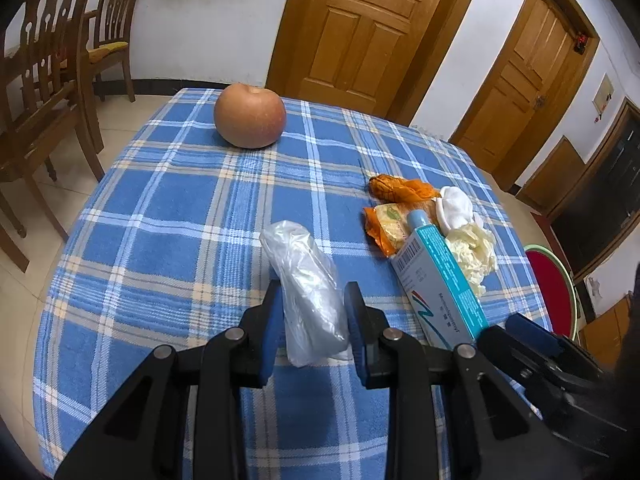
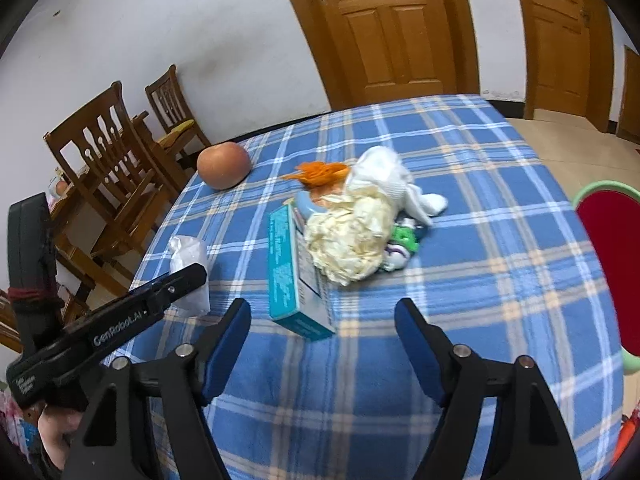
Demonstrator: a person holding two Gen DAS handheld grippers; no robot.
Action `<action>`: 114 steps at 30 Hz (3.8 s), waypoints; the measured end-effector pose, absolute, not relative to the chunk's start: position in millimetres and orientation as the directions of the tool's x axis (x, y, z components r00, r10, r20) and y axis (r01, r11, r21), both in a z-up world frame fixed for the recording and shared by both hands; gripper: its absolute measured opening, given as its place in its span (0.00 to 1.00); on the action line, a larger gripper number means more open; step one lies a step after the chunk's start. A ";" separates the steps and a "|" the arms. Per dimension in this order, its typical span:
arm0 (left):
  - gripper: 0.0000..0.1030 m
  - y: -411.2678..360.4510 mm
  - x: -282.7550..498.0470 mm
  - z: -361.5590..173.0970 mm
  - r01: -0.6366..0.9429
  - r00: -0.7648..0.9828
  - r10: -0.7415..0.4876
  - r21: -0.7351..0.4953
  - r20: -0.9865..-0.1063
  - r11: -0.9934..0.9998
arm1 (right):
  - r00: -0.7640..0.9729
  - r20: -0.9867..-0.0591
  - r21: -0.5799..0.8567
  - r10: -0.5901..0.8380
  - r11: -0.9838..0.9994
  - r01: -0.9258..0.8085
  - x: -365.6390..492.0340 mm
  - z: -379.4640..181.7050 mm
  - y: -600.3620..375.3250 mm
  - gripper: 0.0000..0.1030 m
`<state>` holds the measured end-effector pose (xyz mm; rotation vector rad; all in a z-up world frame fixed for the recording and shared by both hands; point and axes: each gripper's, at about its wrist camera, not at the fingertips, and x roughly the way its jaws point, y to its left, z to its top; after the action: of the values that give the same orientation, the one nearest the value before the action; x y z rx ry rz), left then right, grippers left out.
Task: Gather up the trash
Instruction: 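Grasp the clear plastic bag with the left gripper while the right grasps the teal tissue box, then carry the plastic bag and teal box over the red bucket, then open both grippers to drop the bag and box into the bucket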
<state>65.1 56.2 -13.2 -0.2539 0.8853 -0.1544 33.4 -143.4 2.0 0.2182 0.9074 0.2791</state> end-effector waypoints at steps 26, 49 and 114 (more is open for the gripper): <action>0.30 31.6 60.5 -4.9 0.090 0.627 -0.276 -0.285 -0.728 0.954 | 0.568 -0.740 0.313 0.361 0.932 -0.185 35.4 -8.2 -140.3 0.23; 0.30 -25.9 43.1 27.1 0.211 0.608 -0.381 -0.321 -0.697 0.923 | 0.704 -0.622 0.373 0.343 0.920 -0.119 -20.4 35.5 -213.7 0.22; 0.30 -296.2 79.2 -3.5 0.611 0.384 -0.521 -0.212 -0.762 0.762 | 0.745 -0.667 0.417 -0.001 0.828 0.375 -47.2 0.2 -436.2 0.23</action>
<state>79.2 -296.2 -3.5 0.1100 0.9288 -0.7231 -47.2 -436.2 0.2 0.5675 0.7081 -0.2184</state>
